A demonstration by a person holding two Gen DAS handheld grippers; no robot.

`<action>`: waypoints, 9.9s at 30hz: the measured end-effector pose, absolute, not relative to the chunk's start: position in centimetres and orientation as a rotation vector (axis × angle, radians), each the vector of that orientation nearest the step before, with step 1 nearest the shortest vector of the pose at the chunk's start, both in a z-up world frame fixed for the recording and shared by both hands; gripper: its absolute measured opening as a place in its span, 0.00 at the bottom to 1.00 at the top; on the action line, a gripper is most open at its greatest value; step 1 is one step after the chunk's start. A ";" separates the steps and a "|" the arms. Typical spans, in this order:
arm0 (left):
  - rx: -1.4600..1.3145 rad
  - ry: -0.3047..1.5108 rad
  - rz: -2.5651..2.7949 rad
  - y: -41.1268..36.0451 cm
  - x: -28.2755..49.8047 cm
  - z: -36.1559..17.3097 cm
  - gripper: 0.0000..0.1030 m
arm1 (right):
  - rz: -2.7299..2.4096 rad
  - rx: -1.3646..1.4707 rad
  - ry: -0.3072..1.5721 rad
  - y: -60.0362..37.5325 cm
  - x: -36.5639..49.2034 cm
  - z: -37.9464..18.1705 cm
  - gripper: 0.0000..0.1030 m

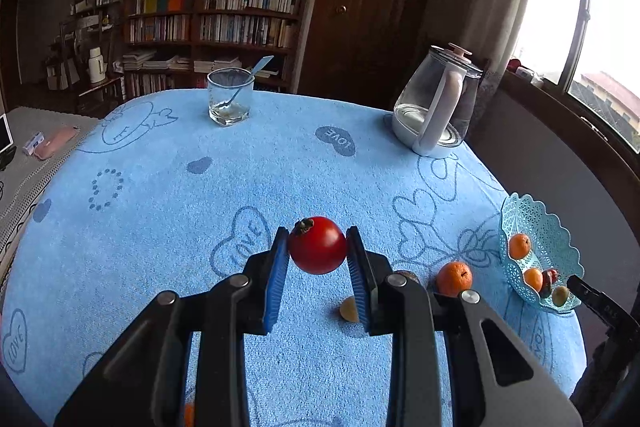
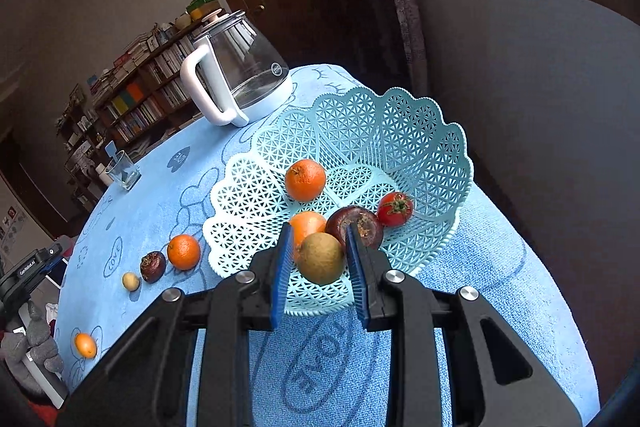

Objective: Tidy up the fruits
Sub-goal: 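Carry the yellow fruit into the basket and open the right tool while the left tool holds the tomato, then carry the tomato into the blue basket and open the left tool, then withdraw both tools from the basket toward the remaining fruits, then grasp the brown mangosteen with the left tool and lift it, then grasp an orange with the right tool while the left tool holds the mangosteen, then lower the orange into the blue basket and open the right tool, then carry the mangosteen into the blue basket and open the left tool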

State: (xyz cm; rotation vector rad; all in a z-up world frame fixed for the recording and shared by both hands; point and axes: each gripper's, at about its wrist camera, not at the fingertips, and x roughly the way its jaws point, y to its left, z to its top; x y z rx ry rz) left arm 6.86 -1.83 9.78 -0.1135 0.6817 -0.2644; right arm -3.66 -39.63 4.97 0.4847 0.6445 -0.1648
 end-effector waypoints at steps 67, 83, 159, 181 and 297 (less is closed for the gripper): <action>0.021 0.735 -0.568 -19.2 7.8 8.3 0.76 | -0.376 0.400 0.481 -40.9 -5.9 5.1 0.62; -0.048 0.765 -0.409 -12.5 8.7 8.5 0.77 | -0.373 0.398 0.475 -40.7 -6.0 5.1 0.62; 0.094 0.869 -0.444 -12.1 10.3 2.0 0.42 | -0.068 0.274 0.554 -30.9 -4.8 5.6 0.62; -0.071 0.665 -0.339 -5.8 7.3 10.1 0.42 | 0.200 0.237 0.716 -24.6 -1.3 5.1 0.62; 0.061 0.716 -0.578 -17.0 4.9 7.9 0.42 | -0.393 0.428 0.503 -40.4 -1.5 4.7 0.47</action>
